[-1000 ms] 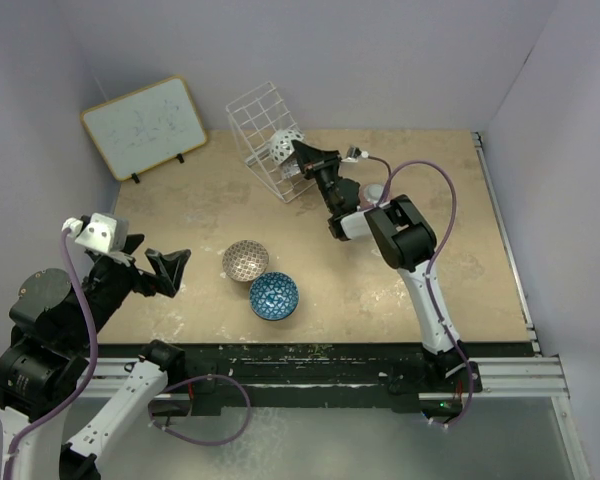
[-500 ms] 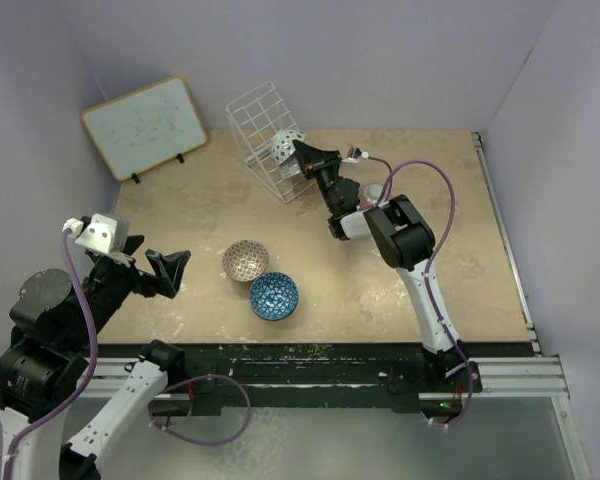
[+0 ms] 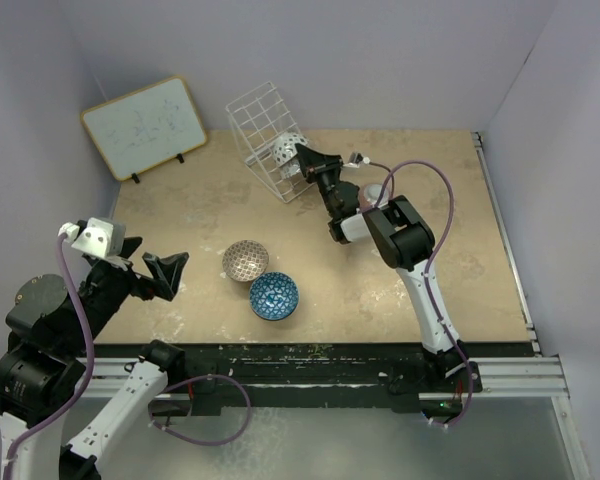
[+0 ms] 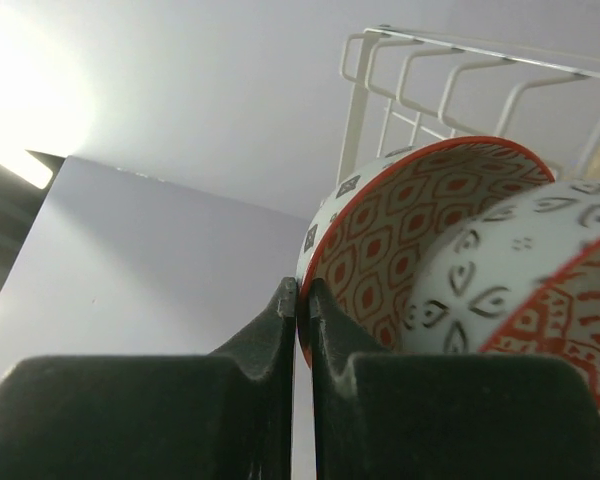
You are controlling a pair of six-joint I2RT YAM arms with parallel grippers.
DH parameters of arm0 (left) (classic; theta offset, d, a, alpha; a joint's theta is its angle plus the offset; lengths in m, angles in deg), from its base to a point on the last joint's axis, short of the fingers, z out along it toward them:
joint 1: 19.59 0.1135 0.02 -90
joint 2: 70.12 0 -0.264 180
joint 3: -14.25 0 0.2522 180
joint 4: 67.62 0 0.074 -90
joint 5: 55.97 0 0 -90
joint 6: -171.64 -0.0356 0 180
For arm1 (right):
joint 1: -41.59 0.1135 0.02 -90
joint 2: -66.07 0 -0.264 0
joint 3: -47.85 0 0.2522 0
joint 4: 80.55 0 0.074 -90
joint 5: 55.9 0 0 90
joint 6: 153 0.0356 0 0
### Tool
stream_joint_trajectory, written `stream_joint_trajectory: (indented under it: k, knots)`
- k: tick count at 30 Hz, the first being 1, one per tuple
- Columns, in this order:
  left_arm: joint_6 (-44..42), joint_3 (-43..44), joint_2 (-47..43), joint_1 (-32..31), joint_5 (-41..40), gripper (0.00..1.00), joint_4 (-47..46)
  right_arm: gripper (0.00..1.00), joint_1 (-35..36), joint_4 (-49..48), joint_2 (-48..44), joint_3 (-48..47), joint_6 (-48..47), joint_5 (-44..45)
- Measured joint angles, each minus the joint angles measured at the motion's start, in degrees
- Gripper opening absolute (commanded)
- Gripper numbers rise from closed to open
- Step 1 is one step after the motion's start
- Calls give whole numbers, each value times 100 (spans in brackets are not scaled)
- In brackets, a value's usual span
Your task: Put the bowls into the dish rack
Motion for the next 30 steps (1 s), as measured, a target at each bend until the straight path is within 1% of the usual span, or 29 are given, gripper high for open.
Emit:
stream_joint_trajectory:
  k: [5, 9, 14, 15, 17, 22, 30]
  knots:
    - [0, 0, 0, 0, -2, 99, 7, 12, 11, 26, -13, 170, 39, 179]
    - [0, 0, 0, 0, -2, 99, 9, 21, 26, 85, -22, 177, 74, 208]
    - [0, 0, 0, 0, -2, 99, 11, 30, 35, 247, -44, 181, 149, 225]
    - [0, 0, 0, 0, -4, 99, 11, 31, 37, 304, -76, 203, 162, 238]
    - [0, 0, 0, 0, -4, 99, 11, 37, 37, 452, -197, 295, 170, 280]
    - [0, 0, 0, 0, -4, 99, 11, 45, 46, 831, -584, 514, 175, 378]
    - [2, 0, 0, 0, -7, 99, 11, 48, 46, 1270, -699, 518, 260, 367]
